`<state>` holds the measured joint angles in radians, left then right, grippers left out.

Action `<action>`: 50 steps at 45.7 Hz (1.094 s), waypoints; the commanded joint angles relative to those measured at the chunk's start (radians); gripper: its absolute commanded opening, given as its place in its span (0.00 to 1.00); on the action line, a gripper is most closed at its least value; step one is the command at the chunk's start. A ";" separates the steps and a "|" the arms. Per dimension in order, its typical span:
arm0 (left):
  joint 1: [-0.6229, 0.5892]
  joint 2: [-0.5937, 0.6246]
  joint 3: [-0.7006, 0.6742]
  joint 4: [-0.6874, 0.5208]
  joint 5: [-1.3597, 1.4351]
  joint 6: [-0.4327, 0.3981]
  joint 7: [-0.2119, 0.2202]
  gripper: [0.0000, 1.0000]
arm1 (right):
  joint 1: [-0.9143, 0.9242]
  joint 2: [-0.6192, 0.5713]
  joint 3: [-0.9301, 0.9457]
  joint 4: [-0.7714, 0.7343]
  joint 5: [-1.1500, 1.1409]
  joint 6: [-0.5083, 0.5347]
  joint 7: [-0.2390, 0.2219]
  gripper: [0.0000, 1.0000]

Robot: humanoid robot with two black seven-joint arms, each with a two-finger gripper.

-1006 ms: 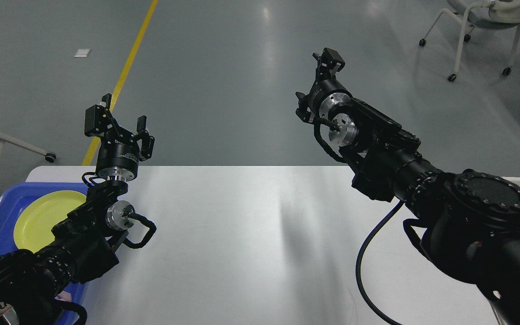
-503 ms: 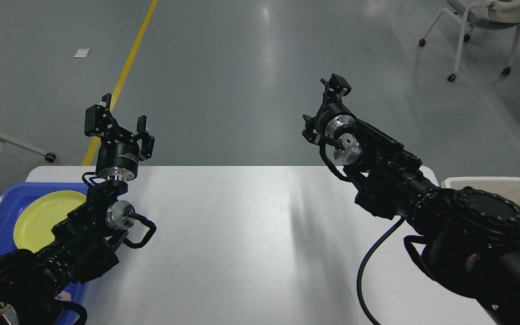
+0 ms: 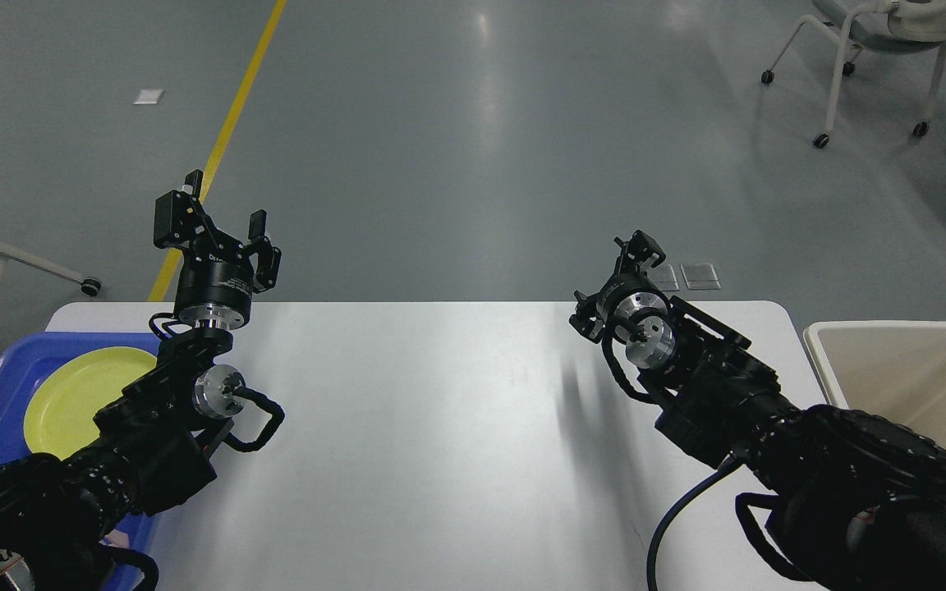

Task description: Tidy desktop

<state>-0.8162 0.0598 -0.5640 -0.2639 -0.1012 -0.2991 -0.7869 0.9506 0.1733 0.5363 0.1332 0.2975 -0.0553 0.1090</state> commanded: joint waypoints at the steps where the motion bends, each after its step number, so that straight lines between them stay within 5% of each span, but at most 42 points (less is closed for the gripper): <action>1: 0.000 0.000 -0.001 0.000 0.000 0.000 0.000 1.00 | -0.004 0.000 0.007 0.000 0.000 0.000 0.001 1.00; 35: 0.000 0.000 0.001 0.000 0.000 0.000 0.000 1.00 | -0.003 0.000 0.063 0.002 0.000 -0.001 0.021 1.00; 38: 0.000 0.000 -0.001 0.000 0.000 0.000 0.000 1.00 | -0.004 0.000 0.060 0.002 0.000 0.000 0.061 1.00; 44: -0.001 0.000 -0.001 0.000 0.000 0.000 0.000 1.00 | -0.022 -0.001 0.054 0.002 0.000 0.008 0.280 1.00; 50: 0.000 0.000 0.000 0.000 0.000 0.000 0.000 1.00 | -0.062 0.000 0.053 0.005 0.000 0.015 0.310 1.00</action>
<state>-0.8164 0.0598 -0.5640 -0.2638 -0.1012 -0.2991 -0.7869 0.9160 0.1718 0.5915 0.1351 0.2975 -0.0481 0.3883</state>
